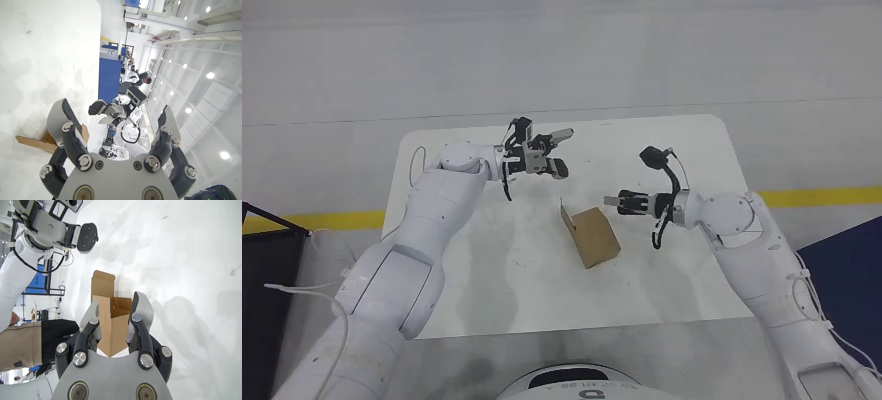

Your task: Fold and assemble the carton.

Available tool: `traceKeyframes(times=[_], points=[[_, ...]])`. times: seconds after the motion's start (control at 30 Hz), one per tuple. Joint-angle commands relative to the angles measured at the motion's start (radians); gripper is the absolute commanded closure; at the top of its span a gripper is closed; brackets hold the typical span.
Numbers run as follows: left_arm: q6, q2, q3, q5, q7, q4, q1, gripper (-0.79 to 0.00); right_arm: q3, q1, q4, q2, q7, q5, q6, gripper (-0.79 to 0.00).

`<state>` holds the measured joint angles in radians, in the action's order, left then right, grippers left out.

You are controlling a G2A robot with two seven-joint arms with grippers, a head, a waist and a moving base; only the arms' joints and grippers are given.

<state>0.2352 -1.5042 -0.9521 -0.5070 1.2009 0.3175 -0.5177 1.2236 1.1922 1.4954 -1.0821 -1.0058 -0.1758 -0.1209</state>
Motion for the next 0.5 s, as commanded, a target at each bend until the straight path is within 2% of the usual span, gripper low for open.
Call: traceKeyframes(times=[0.0, 0.13, 0.33, 0.47], points=[[0.001, 0.000, -0.002, 0.002, -0.001, 0.002, 0.000, -0.785, -0.026, -0.032, -0.046, -0.005, -0.011, 0.007, -0.020, -0.739], [0.005, 0.003, -0.010, 0.001, -0.002, -0.004, -0.002, -0.785, -0.082, -0.083, -0.122, -0.019, -0.041, 0.062, -0.066, -0.742], [0.006, 0.010, -0.032, -0.022, 0.010, -0.013, -0.017, -0.785, -0.155, -0.155, -0.228, -0.042, -0.067, 0.147, -0.163, -0.677], [0.023, 0.025, -0.071, -0.071, 0.026, -0.035, -0.025, -0.785, -0.189, -0.196, -0.280, -0.056, -0.062, 0.195, -0.250, -0.662]])
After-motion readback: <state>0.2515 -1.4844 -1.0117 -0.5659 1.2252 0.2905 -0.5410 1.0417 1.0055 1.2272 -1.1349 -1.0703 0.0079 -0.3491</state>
